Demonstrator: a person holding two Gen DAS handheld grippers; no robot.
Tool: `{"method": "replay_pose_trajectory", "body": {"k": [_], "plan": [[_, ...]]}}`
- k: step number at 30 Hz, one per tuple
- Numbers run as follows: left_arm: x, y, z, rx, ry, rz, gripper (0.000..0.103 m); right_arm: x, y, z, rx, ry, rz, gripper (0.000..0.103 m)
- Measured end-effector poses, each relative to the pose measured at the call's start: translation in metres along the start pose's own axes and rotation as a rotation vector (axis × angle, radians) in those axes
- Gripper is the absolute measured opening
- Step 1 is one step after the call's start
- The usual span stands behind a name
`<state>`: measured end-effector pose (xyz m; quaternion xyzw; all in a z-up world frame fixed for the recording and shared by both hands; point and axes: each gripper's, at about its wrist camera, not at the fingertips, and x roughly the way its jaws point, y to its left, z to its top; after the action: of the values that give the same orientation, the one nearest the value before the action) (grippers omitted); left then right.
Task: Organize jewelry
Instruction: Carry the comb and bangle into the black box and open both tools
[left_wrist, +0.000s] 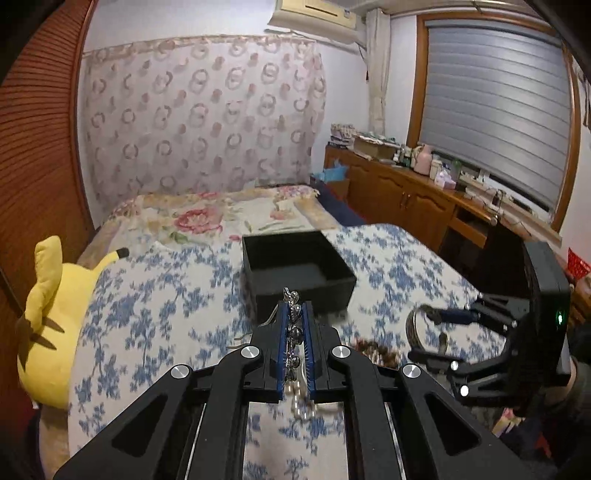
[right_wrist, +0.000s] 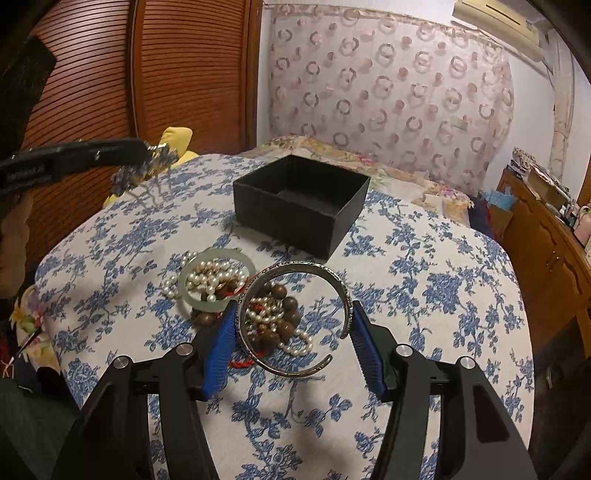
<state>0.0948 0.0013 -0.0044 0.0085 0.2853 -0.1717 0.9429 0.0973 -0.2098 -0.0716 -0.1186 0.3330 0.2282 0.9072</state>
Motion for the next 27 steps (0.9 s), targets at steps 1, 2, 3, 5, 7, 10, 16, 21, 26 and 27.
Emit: {"method": "replay_pose_trajectory", "body": {"k": [1,2,3,5,7,10,16,21,26,27], "plan": [[0.003,0.000,0.004,0.000,-0.003,-0.003,0.007,0.000,-0.001,0.003,0.001,-0.004,0.001,0.062],[0.005,0.001,0.007,-0.001,-0.004,-0.005,0.007,0.001,-0.002,0.005,0.001,-0.007,0.000,0.062],[0.009,0.003,0.011,-0.005,-0.004,-0.008,0.007,0.002,-0.004,0.008,0.000,-0.011,-0.004,0.062],[0.019,0.008,0.018,-0.024,0.006,-0.022,0.007,0.003,-0.006,0.012,0.003,-0.017,-0.005,0.062],[0.028,0.013,0.025,-0.038,0.009,-0.032,0.007,0.003,-0.008,0.019,0.008,-0.026,-0.003,0.062],[0.041,0.018,0.036,-0.050,0.010,-0.032,0.007,0.005,-0.012,0.029,0.012,-0.044,-0.005,0.062],[0.063,0.019,0.058,-0.055,0.013,-0.040,0.007,0.016,-0.019,0.048,0.015,-0.059,-0.012,0.062],[0.080,0.013,0.073,-0.049,0.014,-0.055,0.007,0.025,-0.023,0.061,0.013,-0.069,-0.019,0.062],[0.103,0.007,0.077,-0.039,0.046,-0.052,0.007,0.032,-0.030,0.068,0.015,-0.073,-0.033,0.062],[0.109,0.008,0.075,-0.040,0.054,-0.046,0.007,0.034,-0.032,0.069,0.014,-0.074,-0.034,0.062]]}}
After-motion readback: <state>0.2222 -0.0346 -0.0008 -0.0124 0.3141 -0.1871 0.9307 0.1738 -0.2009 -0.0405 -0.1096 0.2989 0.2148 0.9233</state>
